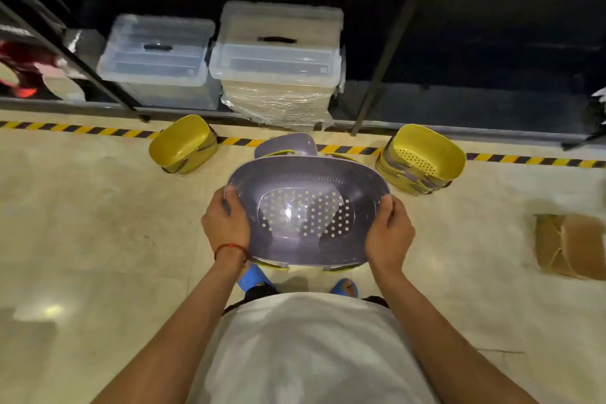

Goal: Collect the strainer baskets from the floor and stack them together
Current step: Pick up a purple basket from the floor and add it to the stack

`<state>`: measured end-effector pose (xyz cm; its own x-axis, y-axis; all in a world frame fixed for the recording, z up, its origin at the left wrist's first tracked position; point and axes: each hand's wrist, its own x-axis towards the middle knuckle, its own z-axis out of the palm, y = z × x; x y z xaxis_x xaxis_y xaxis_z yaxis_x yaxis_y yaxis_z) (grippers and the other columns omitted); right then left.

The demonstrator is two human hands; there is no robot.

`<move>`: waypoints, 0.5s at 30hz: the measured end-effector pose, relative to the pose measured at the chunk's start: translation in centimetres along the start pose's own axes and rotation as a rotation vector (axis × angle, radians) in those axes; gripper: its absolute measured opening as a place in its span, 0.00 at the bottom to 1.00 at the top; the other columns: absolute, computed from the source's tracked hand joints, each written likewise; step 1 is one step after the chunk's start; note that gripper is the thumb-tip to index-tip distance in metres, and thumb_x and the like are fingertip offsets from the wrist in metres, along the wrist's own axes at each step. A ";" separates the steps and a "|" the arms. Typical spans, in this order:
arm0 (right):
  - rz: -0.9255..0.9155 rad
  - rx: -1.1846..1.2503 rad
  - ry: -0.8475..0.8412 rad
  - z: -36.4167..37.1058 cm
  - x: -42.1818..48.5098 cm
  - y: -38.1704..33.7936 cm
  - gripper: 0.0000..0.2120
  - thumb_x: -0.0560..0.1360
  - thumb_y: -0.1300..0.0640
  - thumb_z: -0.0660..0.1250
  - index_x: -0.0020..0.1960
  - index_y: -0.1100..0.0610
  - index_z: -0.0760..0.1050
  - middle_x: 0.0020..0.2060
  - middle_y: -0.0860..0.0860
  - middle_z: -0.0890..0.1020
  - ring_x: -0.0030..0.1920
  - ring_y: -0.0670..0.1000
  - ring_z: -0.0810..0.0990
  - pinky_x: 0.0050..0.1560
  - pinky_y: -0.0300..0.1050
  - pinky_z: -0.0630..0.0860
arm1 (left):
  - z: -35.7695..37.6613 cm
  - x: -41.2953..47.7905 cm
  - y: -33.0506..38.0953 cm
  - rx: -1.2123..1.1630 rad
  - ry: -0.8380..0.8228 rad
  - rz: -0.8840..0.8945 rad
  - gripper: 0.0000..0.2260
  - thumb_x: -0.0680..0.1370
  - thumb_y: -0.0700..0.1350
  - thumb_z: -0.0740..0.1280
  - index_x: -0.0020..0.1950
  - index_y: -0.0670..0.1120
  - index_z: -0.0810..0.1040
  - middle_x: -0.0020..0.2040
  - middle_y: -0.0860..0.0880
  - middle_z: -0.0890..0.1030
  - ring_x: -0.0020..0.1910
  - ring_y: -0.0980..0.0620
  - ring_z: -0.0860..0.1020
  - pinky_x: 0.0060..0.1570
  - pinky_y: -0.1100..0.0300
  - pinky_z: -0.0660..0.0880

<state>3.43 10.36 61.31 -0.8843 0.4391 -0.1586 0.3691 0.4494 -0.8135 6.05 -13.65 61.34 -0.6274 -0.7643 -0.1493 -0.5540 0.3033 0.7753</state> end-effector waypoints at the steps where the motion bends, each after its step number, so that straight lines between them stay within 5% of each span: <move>1: 0.010 0.010 0.021 -1.7 1.0 1.0 0.17 0.86 0.49 0.53 0.56 0.56 0.78 0.43 0.48 0.80 0.40 0.46 0.76 0.36 0.34 0.65 | 1.4 -1.4 1.1 -0.009 -0.022 0.010 0.14 0.83 0.49 0.58 0.55 0.44 0.80 0.50 0.41 0.83 0.49 0.41 0.78 0.45 0.59 0.67; 6: 0.068 0.046 0.131 -8.7 5.4 5.1 0.18 0.86 0.50 0.54 0.58 0.58 0.79 0.48 0.53 0.83 0.45 0.50 0.76 0.43 0.42 0.66 | 7.9 -7.0 6.0 -0.012 -0.117 0.057 0.15 0.83 0.50 0.57 0.54 0.44 0.80 0.45 0.45 0.81 0.43 0.49 0.74 0.45 0.59 0.66; 10: 0.101 0.065 0.196 -12.9 8.2 7.3 0.18 0.86 0.50 0.54 0.59 0.58 0.79 0.51 0.54 0.84 0.49 0.55 0.80 0.46 0.43 0.68 | 12.3 -9.4 9.2 -0.010 -0.199 0.092 0.18 0.83 0.54 0.56 0.54 0.43 0.80 0.48 0.42 0.82 0.47 0.42 0.78 0.47 0.53 0.72; 15: 0.162 0.090 0.259 -16.0 12.3 8.8 0.18 0.86 0.50 0.54 0.60 0.58 0.79 0.53 0.56 0.84 0.51 0.57 0.80 0.48 0.44 0.70 | 17.6 -10.8 13.6 0.017 -0.272 0.134 0.19 0.83 0.54 0.55 0.59 0.44 0.79 0.53 0.42 0.82 0.52 0.42 0.78 0.49 0.58 0.69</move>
<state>0.32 32.16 61.10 -0.7096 0.6880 -0.1522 0.4626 0.2918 -0.8372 -4.32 8.78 62.73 -0.8177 -0.5369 -0.2076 -0.4642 0.4018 0.7893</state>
